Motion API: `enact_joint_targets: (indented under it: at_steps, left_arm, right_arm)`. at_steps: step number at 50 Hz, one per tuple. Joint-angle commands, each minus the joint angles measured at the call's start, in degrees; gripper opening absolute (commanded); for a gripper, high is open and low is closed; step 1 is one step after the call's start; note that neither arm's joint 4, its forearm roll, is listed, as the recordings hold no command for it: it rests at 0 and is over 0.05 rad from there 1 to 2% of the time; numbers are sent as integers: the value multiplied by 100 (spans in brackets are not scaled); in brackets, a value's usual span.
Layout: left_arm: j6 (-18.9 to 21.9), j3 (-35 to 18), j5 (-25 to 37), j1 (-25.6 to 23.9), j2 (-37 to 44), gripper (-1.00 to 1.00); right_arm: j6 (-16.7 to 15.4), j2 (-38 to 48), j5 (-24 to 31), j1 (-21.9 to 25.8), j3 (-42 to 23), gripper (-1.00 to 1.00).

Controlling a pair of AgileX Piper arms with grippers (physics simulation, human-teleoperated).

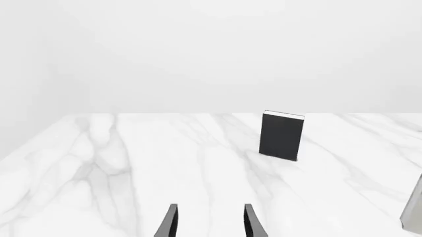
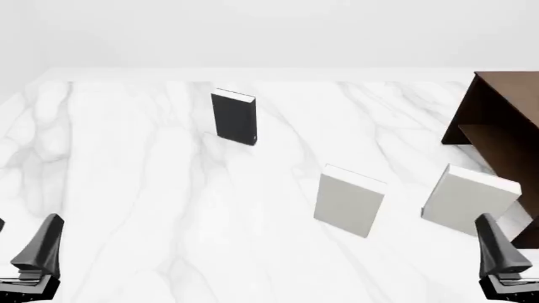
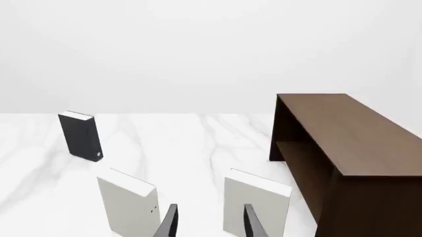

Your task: Pick up the book on the left and place it on top of the shelf.

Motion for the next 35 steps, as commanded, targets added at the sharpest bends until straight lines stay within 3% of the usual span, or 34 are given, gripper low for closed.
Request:
enact_joint_targets:
  at_steps: [1,8,15,24,25,27,29,33,35]
  left_arm:
    - [0,0,0,0,0,100]
    - [0,0,0,0,0,100]
    - [0,0,0,0,0,100]
    - [0,0,0,0,0,100]
    - [0,0,0,0,0,100]
    - [0,0,0,0,0,100]
    - [0,0,0,0,0,100]
    - [0,0,0,0,0,100]
    - [0,0,0,0,0,100]
  right_arm:
    - [17,17,-34,0,-14,100]
    - [109,15,69,14,-172,100]
    - [267,-8,419,37,-813,100]
    - [-58,33,1072,371,-1456,100]
    - [-275,167,1107,554,-1657,100]
    - [-321,358,950,593,-1684,100]
    - [-585,642,934,771,-1909,100]
    - [-494,965,925,763,-2258,100]
    - [-604,1257,866,972,-2481,100]
